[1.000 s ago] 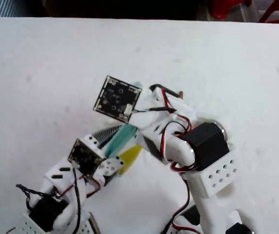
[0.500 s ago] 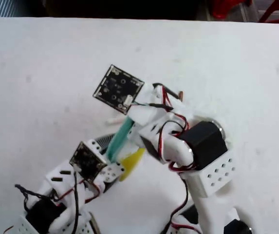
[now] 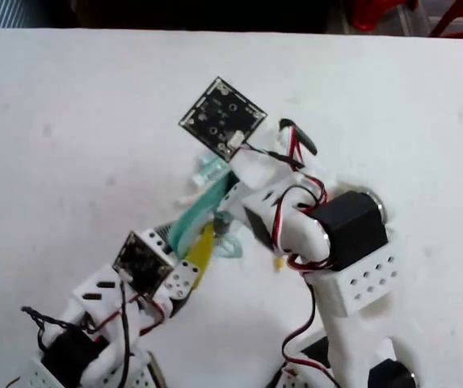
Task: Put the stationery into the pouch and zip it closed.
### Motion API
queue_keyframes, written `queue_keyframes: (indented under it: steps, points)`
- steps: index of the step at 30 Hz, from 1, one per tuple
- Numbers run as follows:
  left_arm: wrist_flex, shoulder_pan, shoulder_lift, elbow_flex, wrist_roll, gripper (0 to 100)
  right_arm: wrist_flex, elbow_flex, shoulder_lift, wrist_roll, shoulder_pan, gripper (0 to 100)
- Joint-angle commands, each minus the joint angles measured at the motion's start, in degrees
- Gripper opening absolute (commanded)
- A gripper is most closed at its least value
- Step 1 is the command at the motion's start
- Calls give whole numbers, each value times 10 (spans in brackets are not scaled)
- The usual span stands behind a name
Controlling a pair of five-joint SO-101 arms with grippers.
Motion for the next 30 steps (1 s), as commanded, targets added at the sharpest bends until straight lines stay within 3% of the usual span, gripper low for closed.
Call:
queue_keyframes:
  steps: [1,5,13,16,22,30]
  points:
    - [1,-15,-8,-32,-1,22,12,-43,-36,-26,-44,248]
    - [1,-15,-8,-32,1,22,12,-94,-80,-36,-84,143]
    - [-11,-15,-8,-25,3,22,15,-62,-170,-40,-88,40]
    - [-36,-15,-8,-4,3,22,13,61,-211,-36,-112,67]
    - [-52,-15,-8,4,4,22,-38,245,-270,-39,-131,228]
    - [-50,-15,-8,4,4,22,-163,362,-292,-40,-131,186]
